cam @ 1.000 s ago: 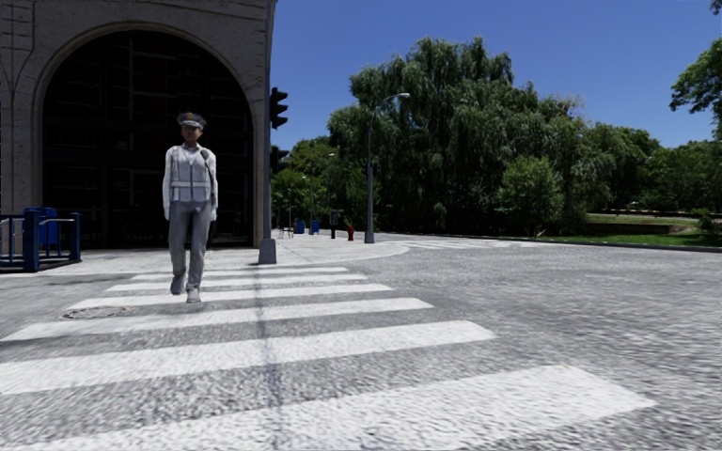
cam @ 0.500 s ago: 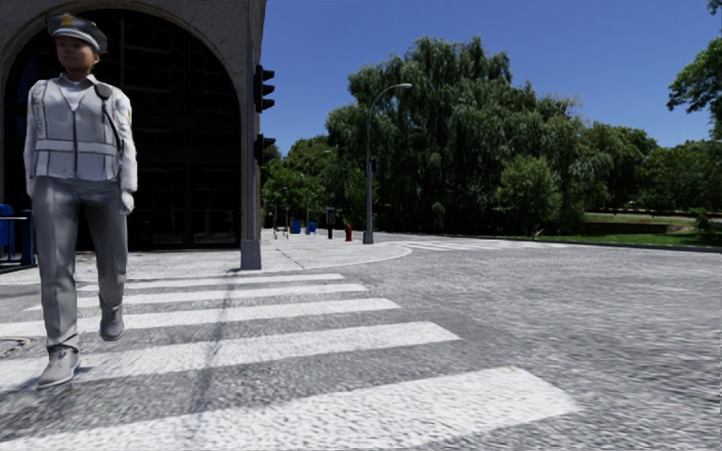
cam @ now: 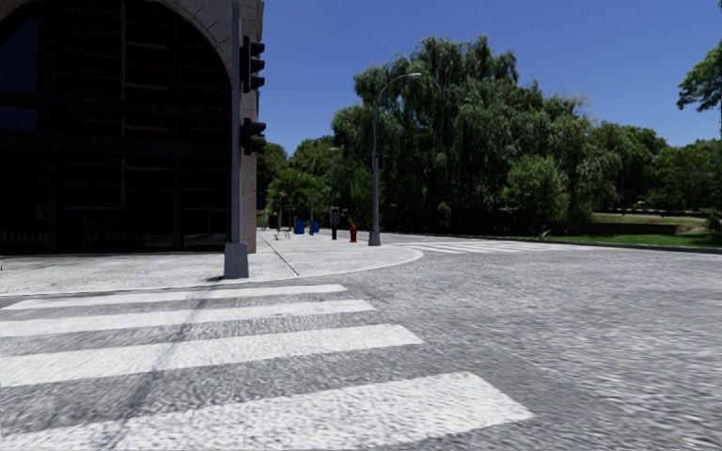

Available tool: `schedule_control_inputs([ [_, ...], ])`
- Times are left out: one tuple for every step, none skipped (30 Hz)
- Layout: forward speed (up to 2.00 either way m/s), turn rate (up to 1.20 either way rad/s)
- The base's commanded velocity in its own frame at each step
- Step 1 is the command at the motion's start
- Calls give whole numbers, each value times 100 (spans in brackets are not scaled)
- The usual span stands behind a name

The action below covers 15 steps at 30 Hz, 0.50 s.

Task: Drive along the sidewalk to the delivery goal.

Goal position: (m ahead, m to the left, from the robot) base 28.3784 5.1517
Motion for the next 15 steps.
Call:
schedule_control_inputs([
  [200, 120],
  [200, 120],
  [200, 120],
  [200, 120],
  [200, 120],
  [200, 120],
  [200, 120],
  [200, 120],
  [200, 120],
  [200, 67],
  [200, 14],
  [200, 0],
  [200, 0],
  [200, 0],
  [200, 0],
])
